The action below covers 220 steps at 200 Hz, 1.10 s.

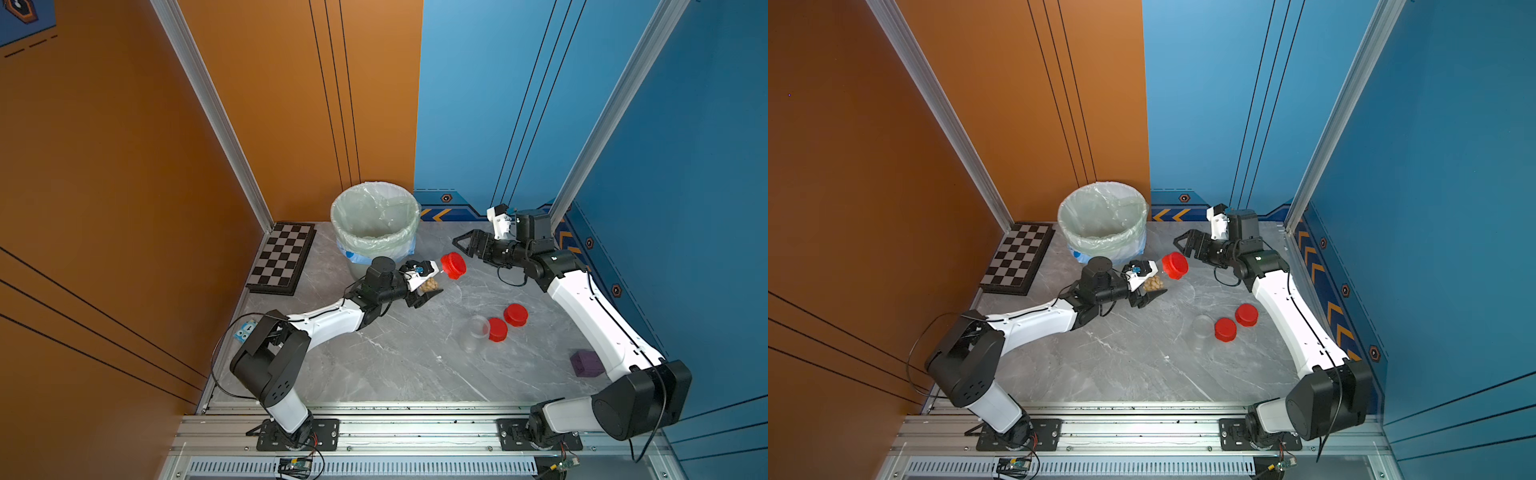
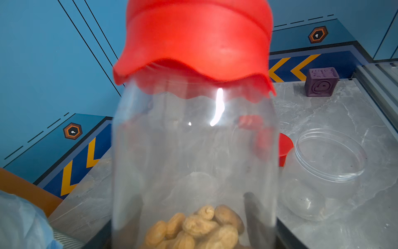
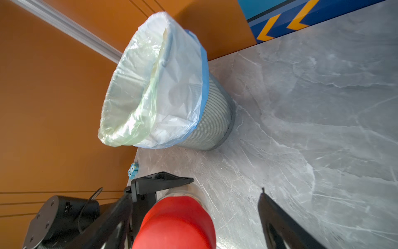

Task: Empty moldy peanuts from jars
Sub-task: Pick up the jar from the center of the board, then unscrew the lid from the jar.

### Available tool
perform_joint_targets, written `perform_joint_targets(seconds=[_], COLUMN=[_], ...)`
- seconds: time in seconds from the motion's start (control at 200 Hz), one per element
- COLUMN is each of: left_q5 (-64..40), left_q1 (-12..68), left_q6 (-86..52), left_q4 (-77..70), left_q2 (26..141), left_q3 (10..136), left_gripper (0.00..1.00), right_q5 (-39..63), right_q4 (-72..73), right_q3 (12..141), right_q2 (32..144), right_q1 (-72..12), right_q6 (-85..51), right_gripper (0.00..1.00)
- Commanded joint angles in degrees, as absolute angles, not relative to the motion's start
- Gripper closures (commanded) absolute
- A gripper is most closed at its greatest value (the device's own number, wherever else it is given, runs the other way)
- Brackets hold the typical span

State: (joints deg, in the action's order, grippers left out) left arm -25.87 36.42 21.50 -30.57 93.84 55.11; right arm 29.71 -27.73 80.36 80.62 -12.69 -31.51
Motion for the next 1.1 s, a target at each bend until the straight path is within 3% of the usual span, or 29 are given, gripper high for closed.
perform_joint_targets(seconds=[0.0,0.14,0.445,0.686,1.096], left_q5=[-23.64,-20.28,-11.91,-11.24,-11.43], left_q1=[36.30,37.29,41.23,41.59,42.09], left_q6=[22.38,25.85,33.44,34.14,34.48], left_q4=[-30.92,-28.80,-26.02,-26.02,-25.75], left_q2=[91.19,90.23,90.82,90.88,91.61], left_q3=[54.23,54.36,54.77,54.91,56.25], left_gripper=[0.54,0.54,0.54,0.54,0.54], right_q5=[27.23,34.56,39.89,37.62,36.30], right_q4=[-37.44,-38.70,-40.22,-48.45,-48.15], right_q3=[84.02,83.28,81.92,82.23,82.18], right_q2=[78.09,76.12,77.39,78.57,81.59], right_q1=[-11.68,-10.85,-12.97,-13.36,-15.54], right_q6=[-33.81,-42.41,-54.45,-49.53,-47.79], right_gripper=[0.15,0.19,0.20,0.21,0.18])
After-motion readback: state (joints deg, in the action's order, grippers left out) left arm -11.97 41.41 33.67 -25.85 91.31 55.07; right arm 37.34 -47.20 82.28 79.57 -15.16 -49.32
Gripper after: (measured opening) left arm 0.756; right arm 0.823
